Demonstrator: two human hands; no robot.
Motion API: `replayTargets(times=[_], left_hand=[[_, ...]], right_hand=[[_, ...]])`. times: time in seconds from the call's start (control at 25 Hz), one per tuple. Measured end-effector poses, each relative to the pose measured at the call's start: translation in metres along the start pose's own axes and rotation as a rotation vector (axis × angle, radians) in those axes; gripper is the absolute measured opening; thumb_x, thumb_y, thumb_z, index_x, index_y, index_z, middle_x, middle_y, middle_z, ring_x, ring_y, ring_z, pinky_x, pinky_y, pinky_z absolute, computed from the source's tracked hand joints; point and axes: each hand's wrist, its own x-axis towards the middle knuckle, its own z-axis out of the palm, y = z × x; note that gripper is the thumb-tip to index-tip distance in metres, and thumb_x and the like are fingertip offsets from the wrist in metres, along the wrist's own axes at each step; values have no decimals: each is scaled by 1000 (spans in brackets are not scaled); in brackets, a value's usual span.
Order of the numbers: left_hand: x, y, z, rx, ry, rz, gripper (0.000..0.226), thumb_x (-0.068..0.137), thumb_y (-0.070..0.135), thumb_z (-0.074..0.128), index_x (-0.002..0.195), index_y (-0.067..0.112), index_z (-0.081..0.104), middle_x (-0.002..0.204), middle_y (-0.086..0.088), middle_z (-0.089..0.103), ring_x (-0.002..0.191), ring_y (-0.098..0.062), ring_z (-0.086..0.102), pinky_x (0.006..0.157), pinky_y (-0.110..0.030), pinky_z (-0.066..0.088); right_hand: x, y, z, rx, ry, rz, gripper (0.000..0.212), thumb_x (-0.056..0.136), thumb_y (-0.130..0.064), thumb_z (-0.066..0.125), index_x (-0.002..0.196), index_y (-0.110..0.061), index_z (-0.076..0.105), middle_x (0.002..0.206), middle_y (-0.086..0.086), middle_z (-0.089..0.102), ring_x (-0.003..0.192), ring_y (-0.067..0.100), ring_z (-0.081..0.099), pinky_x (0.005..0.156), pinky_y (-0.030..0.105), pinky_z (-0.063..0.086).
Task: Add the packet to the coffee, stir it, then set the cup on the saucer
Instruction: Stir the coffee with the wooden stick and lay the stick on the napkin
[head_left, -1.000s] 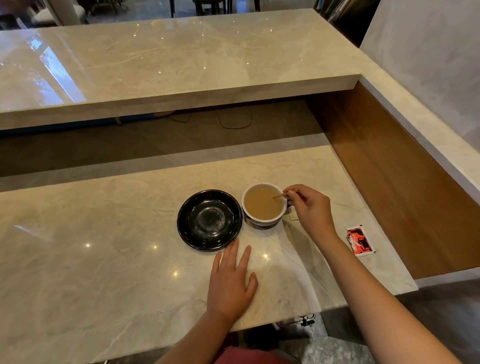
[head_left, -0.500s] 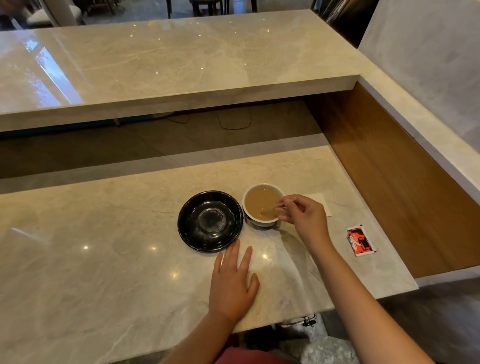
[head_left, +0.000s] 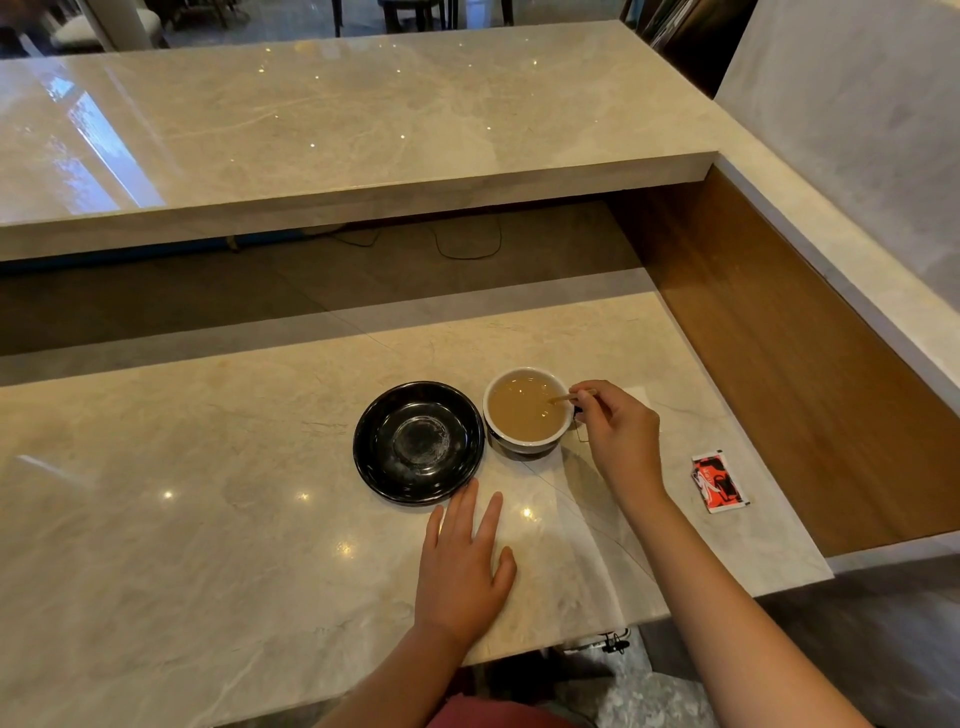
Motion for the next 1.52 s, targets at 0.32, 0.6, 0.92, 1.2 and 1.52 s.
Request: replayTargets(times=[0.32, 0.6, 0.92, 1.2, 1.52], left_hand=[[0, -1, -1, 0, 0, -1, 58, 86, 42, 36, 139, 19, 39, 148, -13, 32, 136, -23, 21, 109, -47, 20], [0, 0, 0, 16, -15, -2, 58, 87, 43, 36, 140, 20, 38, 148, -13, 32, 136, -24, 23, 108, -49, 18], [-1, -1, 2, 2, -8, 6, 58, 88, 43, 36, 141, 21, 35, 149, -12, 29, 138, -22, 18, 110, -43, 13], [-1, -1, 2, 28, -6, -2, 58, 87, 44, 36, 141, 21, 36, 149, -12, 30, 137, -22, 19, 112, -42, 14], [-1, -1, 1, 8, -7, -3, 58, 87, 43, 36, 141, 21, 35, 149, -12, 29, 138, -21, 18, 111, -39, 9]], right_hand=[[-5, -6, -3, -21, -93, 48, 17, 88, -10, 55, 80, -11, 70, 78, 10, 73, 76, 24, 68, 74, 43, 56], [-3, -10, 19, 322, -38, 241, 19, 90, -8, 53, 80, -13, 69, 77, 2, 71, 78, 22, 70, 82, 47, 57], [7, -1, 10, 186, 51, 148, 17, 90, -8, 52, 88, -10, 69, 82, 5, 69, 80, 21, 67, 81, 46, 57], [3, -6, -11, -19, -34, 47, 17, 89, -7, 52, 83, -8, 68, 75, 7, 70, 69, 11, 66, 74, 45, 56], [-10, -12, 4, 22, -112, 73, 17, 89, -12, 54, 84, -10, 70, 83, 12, 73, 80, 24, 68, 77, 45, 56]])
